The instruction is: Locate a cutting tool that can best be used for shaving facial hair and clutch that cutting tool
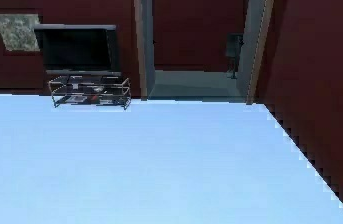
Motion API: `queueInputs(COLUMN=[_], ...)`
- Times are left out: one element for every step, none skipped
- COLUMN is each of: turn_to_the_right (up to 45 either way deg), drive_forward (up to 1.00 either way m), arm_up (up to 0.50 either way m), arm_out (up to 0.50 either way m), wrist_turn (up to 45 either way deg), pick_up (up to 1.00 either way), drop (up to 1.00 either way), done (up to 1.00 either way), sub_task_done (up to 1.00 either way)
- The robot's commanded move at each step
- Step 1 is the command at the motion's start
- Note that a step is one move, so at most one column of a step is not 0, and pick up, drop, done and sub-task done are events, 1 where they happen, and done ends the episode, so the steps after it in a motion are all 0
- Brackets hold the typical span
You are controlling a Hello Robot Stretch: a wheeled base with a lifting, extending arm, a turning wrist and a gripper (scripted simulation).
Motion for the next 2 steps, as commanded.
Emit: queueInputs(turn_to_the_right=[0.0, 3.0], drive_forward=[1.00, 0.00], arm_up=[0.00, 0.00], arm_out=[0.00, 0.00], wrist_turn=[0.0, 0.0], pick_up=[0.00, 0.00], drop=[0.00, 0.00], done=[0.00, 0.00], sub_task_done=[0.00, 0.00])
